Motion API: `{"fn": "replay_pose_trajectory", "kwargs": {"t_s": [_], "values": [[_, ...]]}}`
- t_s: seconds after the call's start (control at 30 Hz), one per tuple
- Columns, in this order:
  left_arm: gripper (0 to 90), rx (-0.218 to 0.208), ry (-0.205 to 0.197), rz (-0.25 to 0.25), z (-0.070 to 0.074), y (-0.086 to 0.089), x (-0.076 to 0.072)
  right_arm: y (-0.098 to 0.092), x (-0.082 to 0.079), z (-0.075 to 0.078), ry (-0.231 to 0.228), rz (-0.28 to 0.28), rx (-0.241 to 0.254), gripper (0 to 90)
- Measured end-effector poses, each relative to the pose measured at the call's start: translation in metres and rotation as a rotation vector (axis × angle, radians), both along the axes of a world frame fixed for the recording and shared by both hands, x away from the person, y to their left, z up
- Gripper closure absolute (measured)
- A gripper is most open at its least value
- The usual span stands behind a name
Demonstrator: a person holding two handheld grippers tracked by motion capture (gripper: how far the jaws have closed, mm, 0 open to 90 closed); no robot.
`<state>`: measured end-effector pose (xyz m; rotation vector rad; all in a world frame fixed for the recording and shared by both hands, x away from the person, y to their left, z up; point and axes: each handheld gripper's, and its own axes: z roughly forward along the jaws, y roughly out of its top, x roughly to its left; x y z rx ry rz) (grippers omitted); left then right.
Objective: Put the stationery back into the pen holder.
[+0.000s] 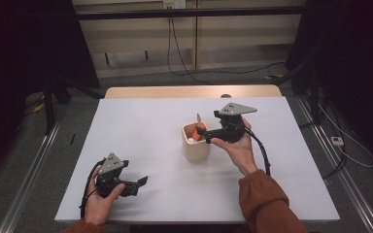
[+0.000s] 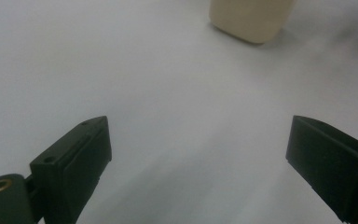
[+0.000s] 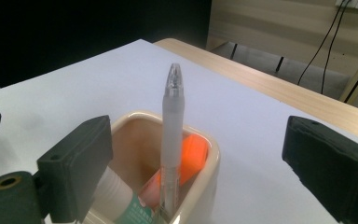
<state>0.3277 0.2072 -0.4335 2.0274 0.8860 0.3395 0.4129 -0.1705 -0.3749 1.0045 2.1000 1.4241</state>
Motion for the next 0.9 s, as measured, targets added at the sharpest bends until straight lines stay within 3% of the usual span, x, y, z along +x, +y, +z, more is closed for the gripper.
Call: {"fn": "replay_pose_trajectory", "kwargs": {"t_s": [0.43,0.9], "values": [[6.5,0.007,-0.004,-0.007,0.0,0.001,-0.002,-0.002,-0.004,0.001,0.008,0.002,-0.01,5.7],[6.6,-0.005,-0.004,0.013,-0.001,0.004,-0.002,-0.019,-0.018,0.001,-0.003,-0.051,-0.038,6.3]]}}
